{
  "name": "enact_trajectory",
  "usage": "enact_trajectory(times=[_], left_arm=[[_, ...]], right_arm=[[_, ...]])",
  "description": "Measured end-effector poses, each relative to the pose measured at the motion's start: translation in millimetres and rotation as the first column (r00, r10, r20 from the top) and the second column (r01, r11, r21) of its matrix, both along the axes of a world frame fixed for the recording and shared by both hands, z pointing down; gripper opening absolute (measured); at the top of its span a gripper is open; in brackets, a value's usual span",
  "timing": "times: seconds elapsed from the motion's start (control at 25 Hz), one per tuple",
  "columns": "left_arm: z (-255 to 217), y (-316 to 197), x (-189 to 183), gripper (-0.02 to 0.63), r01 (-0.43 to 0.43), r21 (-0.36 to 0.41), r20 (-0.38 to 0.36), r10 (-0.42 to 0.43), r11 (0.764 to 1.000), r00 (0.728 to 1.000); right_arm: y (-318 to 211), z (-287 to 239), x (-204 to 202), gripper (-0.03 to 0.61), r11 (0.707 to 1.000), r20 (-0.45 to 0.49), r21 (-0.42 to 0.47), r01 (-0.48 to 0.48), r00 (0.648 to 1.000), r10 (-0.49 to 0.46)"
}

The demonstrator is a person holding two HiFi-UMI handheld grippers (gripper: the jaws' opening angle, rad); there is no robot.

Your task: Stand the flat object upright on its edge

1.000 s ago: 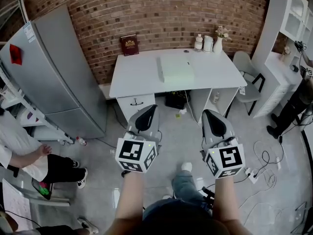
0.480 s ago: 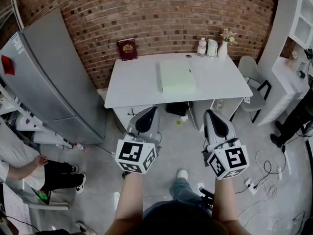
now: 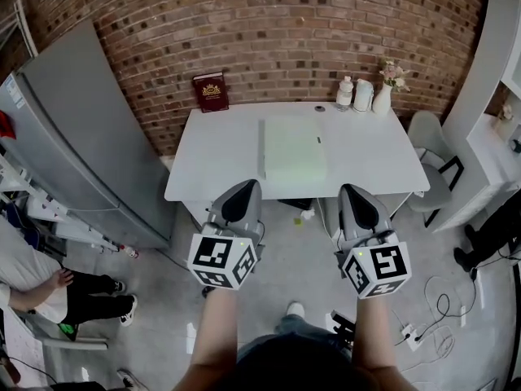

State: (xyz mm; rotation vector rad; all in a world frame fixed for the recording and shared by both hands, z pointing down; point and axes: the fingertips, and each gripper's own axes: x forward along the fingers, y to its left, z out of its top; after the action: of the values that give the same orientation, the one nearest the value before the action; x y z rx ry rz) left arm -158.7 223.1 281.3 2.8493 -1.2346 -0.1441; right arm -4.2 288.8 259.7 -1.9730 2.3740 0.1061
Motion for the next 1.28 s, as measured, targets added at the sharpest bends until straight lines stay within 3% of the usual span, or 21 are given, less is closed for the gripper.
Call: enact_trajectory(times=[0.12, 0.36, 0.52, 0.88, 1.28], left_arm=[[0, -24, 18, -0.004, 0.009, -0.006, 0.004, -0.009, 1.0, 1.0], [7, -60, 45, -0.003, 0.03, -0.036, -0.012, -0.03, 0.999, 0.999], [13, -73, 57, -0.003, 0.052, -0.035, 0.036, -0.051, 0.998, 0.998], [21, -97, 70, -0.003, 0.056, -0.018, 0.09, -0.054, 0.998, 0.994], [32, -163, 75, -0.003, 0.069, -0.04, 0.071, -0.066, 0.997, 0.995]], right_arm=[[-26, 2, 19, 0.002, 0.999, 0.036, -0.009, 0.031, 0.999, -0.03], [-68, 17, 45, 0.002, 0.997, -0.046, -0.063, 0.039, 0.998, -0.042], [-83, 22, 56, 0.002, 0.996, -0.037, -0.071, 0.056, 0.998, -0.059], [-109, 32, 65, 0.002, 0.995, -0.016, -0.057, 0.083, 0.996, -0.085], [-167, 33, 76, 0.002, 0.992, 0.048, -0.026, 0.126, 0.991, -0.125]])
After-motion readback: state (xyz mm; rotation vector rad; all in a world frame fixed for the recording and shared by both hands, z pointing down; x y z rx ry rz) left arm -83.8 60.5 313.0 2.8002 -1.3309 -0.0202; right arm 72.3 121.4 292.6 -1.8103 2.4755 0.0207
